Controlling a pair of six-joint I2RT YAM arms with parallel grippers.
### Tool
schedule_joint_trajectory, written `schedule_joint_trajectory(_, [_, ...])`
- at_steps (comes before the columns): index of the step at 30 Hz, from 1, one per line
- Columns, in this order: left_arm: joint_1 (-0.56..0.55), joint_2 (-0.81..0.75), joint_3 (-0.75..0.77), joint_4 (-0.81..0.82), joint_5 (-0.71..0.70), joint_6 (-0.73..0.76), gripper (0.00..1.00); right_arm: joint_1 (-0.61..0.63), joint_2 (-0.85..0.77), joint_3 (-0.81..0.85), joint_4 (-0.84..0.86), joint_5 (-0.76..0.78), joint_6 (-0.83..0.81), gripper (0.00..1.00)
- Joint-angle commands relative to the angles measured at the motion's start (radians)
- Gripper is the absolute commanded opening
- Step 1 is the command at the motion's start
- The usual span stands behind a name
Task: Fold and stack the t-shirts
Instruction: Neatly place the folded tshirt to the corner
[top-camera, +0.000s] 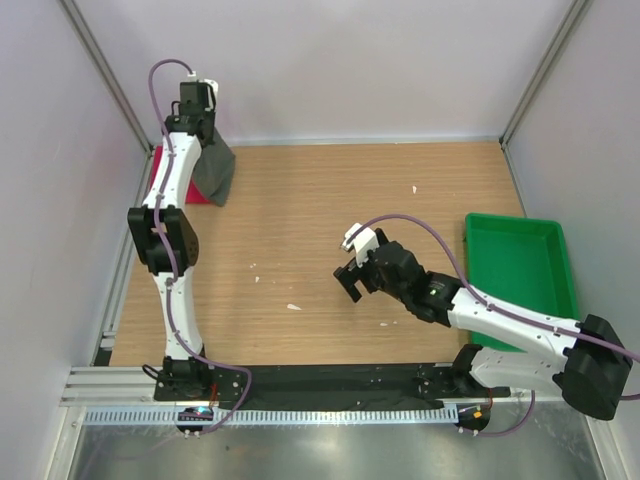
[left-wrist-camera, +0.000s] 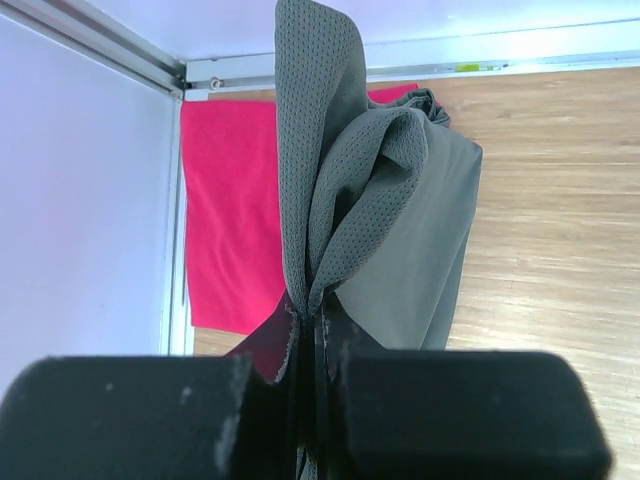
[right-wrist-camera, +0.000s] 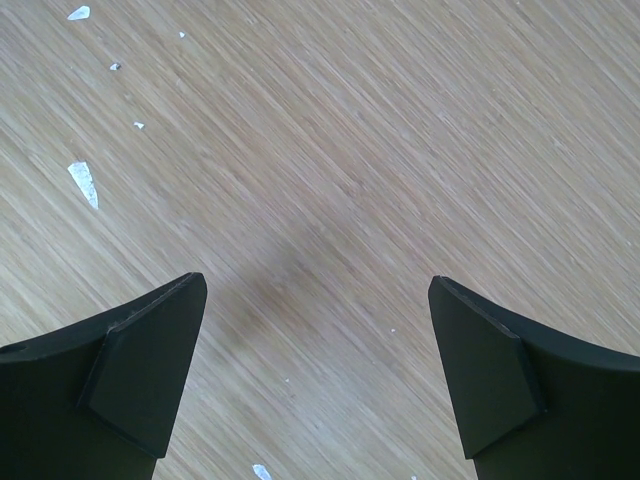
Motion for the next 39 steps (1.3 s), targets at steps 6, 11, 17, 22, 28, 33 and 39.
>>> schedule_joint_trajectory(6, [0.015, 0.023, 0.069, 0.106, -0.03, 0.026, 0.0, -0.005, 0.013, 0.03, 0.069, -0.014, -0.003, 1.0])
schedule_joint_trajectory(11, [0.025, 0.029, 0.054, 0.109, -0.038, 0.034, 0.0, -0.008, 0.017, 0.029, 0.069, -0.013, -0.001, 1.0])
schedule_joint_trajectory(17, [0.038, 0.019, 0.008, 0.146, -0.058, 0.038, 0.0, -0.009, 0.036, 0.035, 0.077, -0.019, 0.008, 1.0])
schedule_joint_trajectory(22, [0.085, 0.034, -0.012, 0.178, -0.047, 0.029, 0.0, -0.009, 0.053, 0.049, 0.073, -0.021, 0.013, 1.0])
schedule_joint_trajectory(28, [0.11, 0.069, -0.014, 0.212, -0.056, 0.017, 0.0, -0.014, 0.07, 0.058, 0.069, -0.025, 0.046, 1.0])
schedule_joint_trajectory(33, [0.123, 0.109, -0.002, 0.237, -0.059, 0.026, 0.07, -0.017, 0.079, 0.067, 0.066, -0.027, 0.065, 1.0])
schedule_joint_trajectory(39, [0.134, 0.163, 0.055, 0.249, -0.255, -0.015, 0.74, -0.029, 0.096, 0.078, 0.051, -0.024, 0.086, 1.0])
